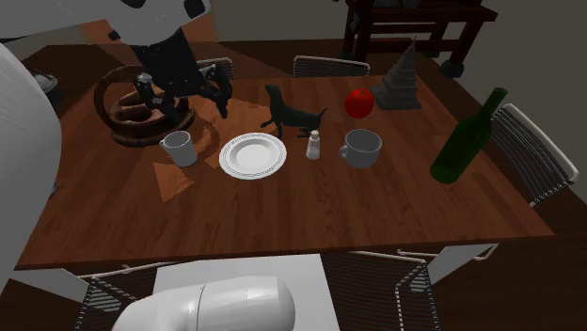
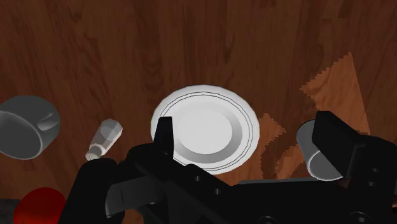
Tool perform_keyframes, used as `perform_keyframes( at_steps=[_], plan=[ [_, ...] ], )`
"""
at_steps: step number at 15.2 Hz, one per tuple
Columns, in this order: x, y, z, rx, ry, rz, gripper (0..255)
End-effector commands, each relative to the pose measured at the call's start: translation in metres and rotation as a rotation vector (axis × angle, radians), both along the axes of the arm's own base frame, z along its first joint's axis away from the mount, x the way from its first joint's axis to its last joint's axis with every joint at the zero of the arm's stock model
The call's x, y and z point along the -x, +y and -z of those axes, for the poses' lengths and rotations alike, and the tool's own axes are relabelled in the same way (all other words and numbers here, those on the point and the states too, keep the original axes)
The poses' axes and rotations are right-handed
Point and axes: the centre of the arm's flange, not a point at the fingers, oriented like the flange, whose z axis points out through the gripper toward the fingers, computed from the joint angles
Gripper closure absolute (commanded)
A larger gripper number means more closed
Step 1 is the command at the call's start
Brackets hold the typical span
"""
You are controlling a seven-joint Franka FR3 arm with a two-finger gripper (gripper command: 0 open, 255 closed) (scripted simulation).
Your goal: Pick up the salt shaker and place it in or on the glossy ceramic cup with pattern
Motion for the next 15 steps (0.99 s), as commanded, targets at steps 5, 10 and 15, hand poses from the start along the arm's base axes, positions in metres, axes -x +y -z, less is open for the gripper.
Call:
perform_keyframes(
  at_steps=[5, 10, 15],
  plan=[
    [-0.037, -0.036, 0.024, -0.004, 0.040, -0.003, 0],
    [-0.082, -0.080, 0.056, -0.008, 0.091, -0.007, 0],
    [-0.126, -0.124, 0.091, -0.013, 0.141, -0.010, 0]
  ],
)
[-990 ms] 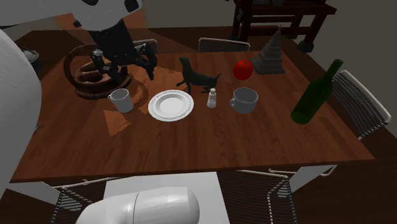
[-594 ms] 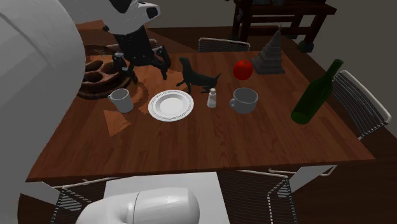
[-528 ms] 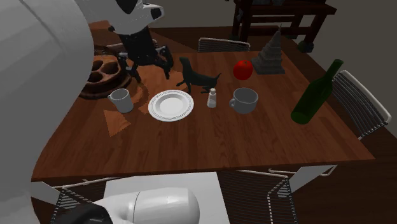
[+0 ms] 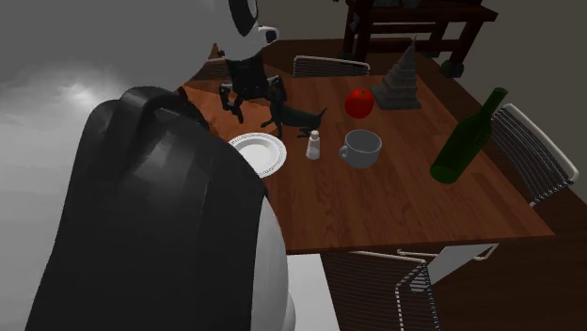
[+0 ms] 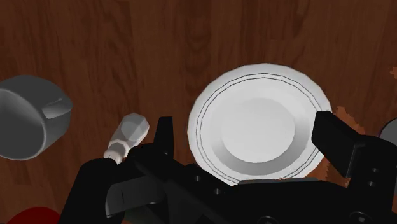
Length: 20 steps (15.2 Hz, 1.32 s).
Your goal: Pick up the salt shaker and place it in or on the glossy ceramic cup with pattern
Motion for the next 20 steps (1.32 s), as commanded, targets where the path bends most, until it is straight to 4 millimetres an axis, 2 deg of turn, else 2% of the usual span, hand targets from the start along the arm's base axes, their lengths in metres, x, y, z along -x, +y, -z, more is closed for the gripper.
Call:
perform_keyframes(
  at_steps=[1, 20],
  plan=[
    [-0.017, -0.017, 0.015, -0.001, 0.020, -0.002, 0],
    [-0.165, -0.181, 0.170, -0.019, 0.212, -0.016, 0]
  ],
)
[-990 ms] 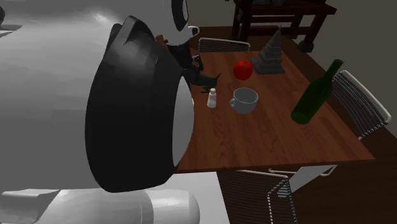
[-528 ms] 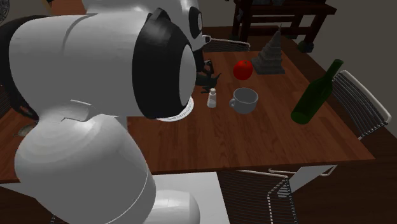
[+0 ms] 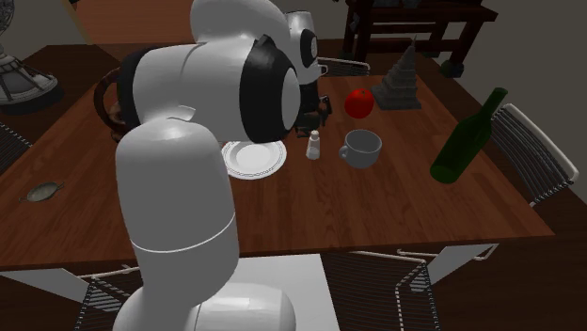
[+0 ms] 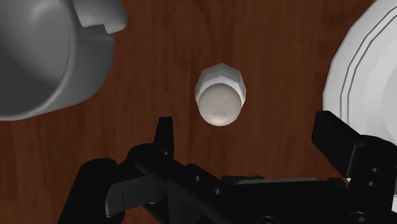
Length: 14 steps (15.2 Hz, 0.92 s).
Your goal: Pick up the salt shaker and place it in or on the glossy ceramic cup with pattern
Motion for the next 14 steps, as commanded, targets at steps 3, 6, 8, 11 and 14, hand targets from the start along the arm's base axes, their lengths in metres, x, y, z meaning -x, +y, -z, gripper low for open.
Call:
perform_keyframes(
  at_steps=[3, 6, 8, 11, 14],
  plan=[
    [-0.006, -0.010, 0.022, -0.001, 0.012, -0.002, 0],
    [-0.002, -0.012, 0.037, -0.001, 0.012, -0.002, 0],
    [0.002, -0.013, 0.051, -0.001, 0.012, -0.002, 0],
    [0.002, -0.013, 0.051, -0.001, 0.012, -0.002, 0],
    [0.002, -0.013, 0.051, -0.001, 0.012, -0.002, 0]
  ],
)
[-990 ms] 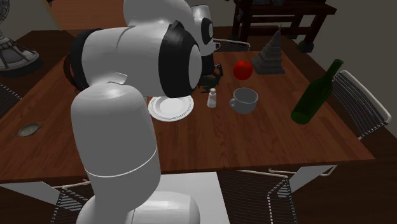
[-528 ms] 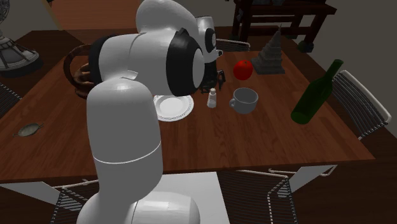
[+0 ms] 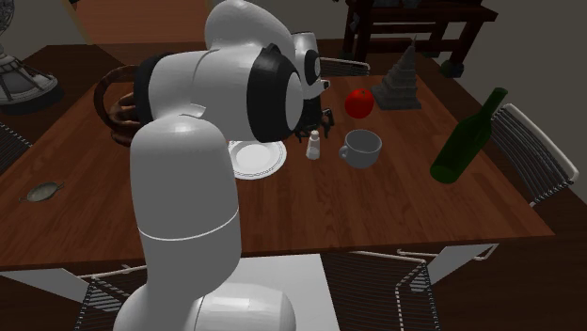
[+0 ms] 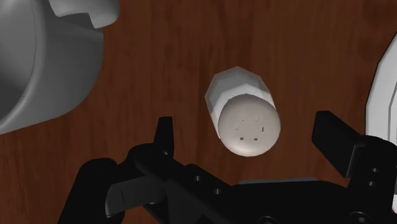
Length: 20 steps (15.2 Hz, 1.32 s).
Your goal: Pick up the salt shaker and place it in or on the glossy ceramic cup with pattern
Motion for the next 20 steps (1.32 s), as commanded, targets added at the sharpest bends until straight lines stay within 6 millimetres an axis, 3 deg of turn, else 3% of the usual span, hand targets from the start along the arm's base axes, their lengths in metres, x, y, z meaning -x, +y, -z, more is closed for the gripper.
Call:
perform_keyframes(
  at_steps=[1, 2, 3, 12, 20],
  plan=[
    [0.000, 0.000, 0.000, 0.000, 0.000, 0.000, 0],
    [0.000, 0.000, 0.000, 0.000, 0.000, 0.000, 0],
    [0.000, 0.000, 0.000, 0.000, 0.000, 0.000, 255],
    [0.000, 0.000, 0.000, 0.000, 0.000, 0.000, 255],
    [0.000, 0.000, -0.042, 0.000, 0.000, 0.000, 255]
  ],
)
